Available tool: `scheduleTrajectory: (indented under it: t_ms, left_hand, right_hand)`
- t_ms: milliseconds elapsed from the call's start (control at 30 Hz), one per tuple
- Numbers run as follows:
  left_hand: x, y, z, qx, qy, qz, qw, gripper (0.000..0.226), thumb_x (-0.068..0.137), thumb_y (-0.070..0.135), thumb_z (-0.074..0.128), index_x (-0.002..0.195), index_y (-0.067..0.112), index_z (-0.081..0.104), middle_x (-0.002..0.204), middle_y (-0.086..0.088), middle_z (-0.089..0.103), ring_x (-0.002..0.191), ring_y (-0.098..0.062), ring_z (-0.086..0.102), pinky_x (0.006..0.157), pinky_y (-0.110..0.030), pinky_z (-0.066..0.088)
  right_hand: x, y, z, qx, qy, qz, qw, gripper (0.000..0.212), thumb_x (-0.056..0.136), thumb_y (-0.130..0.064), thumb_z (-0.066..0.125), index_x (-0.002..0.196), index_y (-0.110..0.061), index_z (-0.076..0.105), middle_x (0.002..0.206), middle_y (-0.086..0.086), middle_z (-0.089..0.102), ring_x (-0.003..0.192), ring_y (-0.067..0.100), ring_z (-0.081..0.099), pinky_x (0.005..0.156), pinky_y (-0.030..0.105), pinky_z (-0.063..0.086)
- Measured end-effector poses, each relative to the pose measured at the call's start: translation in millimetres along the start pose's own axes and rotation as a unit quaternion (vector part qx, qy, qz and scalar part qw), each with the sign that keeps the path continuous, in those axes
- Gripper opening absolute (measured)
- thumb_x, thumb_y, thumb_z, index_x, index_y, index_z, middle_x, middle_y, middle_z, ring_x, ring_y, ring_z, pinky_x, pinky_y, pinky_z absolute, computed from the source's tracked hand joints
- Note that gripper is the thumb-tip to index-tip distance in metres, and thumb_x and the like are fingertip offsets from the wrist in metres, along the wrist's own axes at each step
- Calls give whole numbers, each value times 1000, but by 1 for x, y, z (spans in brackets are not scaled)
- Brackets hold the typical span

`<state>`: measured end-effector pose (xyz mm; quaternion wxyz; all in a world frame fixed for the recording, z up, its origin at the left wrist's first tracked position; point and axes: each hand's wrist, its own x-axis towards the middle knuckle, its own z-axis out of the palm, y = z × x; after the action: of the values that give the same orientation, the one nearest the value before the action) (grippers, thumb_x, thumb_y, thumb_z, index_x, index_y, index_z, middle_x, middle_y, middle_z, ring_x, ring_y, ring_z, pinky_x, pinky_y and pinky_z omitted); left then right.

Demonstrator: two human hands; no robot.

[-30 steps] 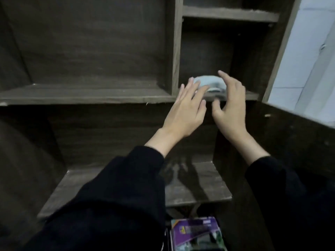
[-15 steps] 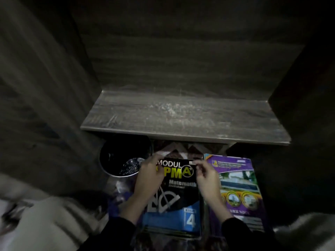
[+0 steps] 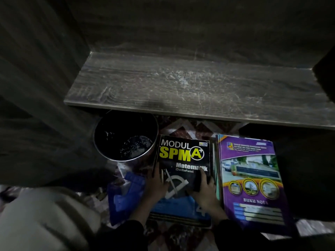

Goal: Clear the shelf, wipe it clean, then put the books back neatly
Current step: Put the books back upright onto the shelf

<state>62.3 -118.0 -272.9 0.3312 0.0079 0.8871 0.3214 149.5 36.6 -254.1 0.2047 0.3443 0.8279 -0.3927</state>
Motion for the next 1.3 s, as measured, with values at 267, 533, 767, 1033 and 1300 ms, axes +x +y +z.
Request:
scheduleTrajectory:
  t_ms: [267, 533, 767, 1033, 1300]
  left_hand:
    - [27, -20, 15, -116, -5, -21, 993, 102, 75, 34, 74, 133, 70, -2, 143, -11, 44, 124, -34, 50, 94, -55, 48]
    - [3, 5, -12, -145, -12, -40, 989, 109, 69, 29, 82, 137, 64, 4, 137, -3, 52, 121, -21, 52, 99, -38, 45]
    - [-9, 17, -5, -58, -27, -34, 997, 86, 77, 21, 75, 140, 53, 26, 152, -10, 17, 138, -36, 23, 109, -53, 30]
    - [-13, 13, -6, -145, 23, -15, 989, 47, 81, 5, 69, 113, 31, 49, 116, -4, 46, 91, -12, 51, 60, -11, 47]
    - [-18, 38, -31, -169, -53, 15, 984, 84, 76, 14, 77, 133, 59, 34, 139, 13, 45, 100, -2, 57, 82, -23, 52]
  right_hand:
    - [14, -4, 5, 59, -11, 21, 998, 104, 80, -28, 75, 147, -49, -2, 153, 29, -6, 140, 49, 8, 114, 55, 21]
    - [23, -5, -2, 33, -43, 20, 998, 107, 74, -50, 75, 141, -58, -8, 149, 34, 3, 137, 54, 14, 113, 56, 21]
    - [23, -7, -5, 28, -69, 20, 997, 108, 76, -49, 75, 142, -58, -10, 151, 30, -5, 138, 53, 7, 112, 58, 21]
    - [20, -7, -10, 56, -70, 5, 996, 104, 73, -55, 74, 126, -74, -13, 144, 27, 12, 131, 52, 26, 110, 56, 29]
    - [13, -15, -19, 99, -65, 23, 993, 102, 67, -74, 64, 135, -67, -11, 152, 22, 5, 135, 46, 28, 109, 53, 29]
